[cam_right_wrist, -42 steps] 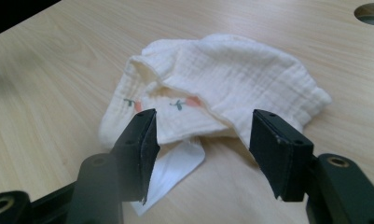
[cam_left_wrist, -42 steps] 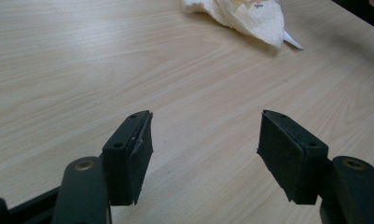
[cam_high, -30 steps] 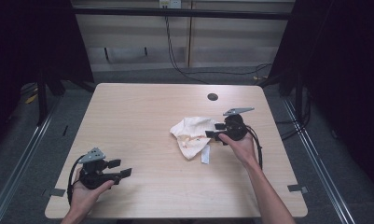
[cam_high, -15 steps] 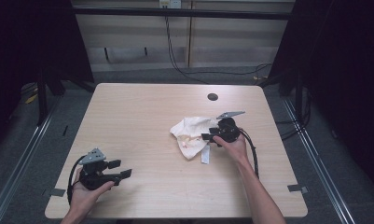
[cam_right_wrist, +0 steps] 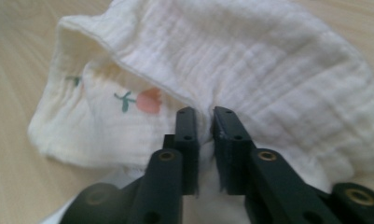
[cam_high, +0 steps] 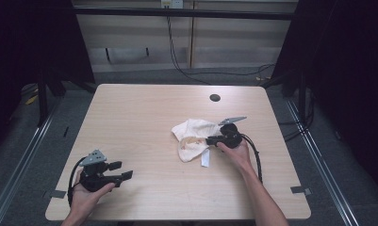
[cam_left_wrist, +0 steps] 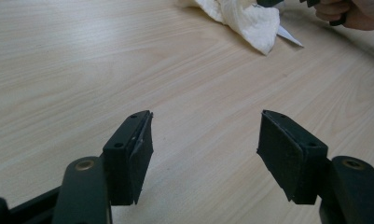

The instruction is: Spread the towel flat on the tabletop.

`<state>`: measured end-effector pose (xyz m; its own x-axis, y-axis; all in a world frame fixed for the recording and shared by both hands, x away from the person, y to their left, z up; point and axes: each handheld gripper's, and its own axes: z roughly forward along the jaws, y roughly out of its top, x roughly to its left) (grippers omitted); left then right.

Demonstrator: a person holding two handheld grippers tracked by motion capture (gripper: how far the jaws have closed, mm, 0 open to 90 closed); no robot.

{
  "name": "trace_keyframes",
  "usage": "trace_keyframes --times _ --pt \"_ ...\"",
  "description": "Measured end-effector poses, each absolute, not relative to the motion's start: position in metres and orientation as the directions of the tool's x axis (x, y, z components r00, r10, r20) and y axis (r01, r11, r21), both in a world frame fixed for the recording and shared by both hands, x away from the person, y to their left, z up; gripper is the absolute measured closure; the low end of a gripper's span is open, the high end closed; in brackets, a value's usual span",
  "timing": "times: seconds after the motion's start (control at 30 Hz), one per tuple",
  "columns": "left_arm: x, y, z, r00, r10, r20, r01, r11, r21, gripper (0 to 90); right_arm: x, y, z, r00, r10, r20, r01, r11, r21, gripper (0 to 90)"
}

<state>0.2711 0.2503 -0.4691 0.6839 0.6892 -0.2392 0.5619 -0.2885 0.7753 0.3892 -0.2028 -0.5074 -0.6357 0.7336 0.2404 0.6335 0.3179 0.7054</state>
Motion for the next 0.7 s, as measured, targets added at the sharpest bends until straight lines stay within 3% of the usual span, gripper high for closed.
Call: trace_keyframes --times 0.7 --pt "0.270 0.244 -0.471 0.672 0.707 -0.221 0.572 -0.306 0.761 39.5 0.348 -0.195 -0.507 -0.650 0.715 0.257 0.632 0.320 0.706 85.8"
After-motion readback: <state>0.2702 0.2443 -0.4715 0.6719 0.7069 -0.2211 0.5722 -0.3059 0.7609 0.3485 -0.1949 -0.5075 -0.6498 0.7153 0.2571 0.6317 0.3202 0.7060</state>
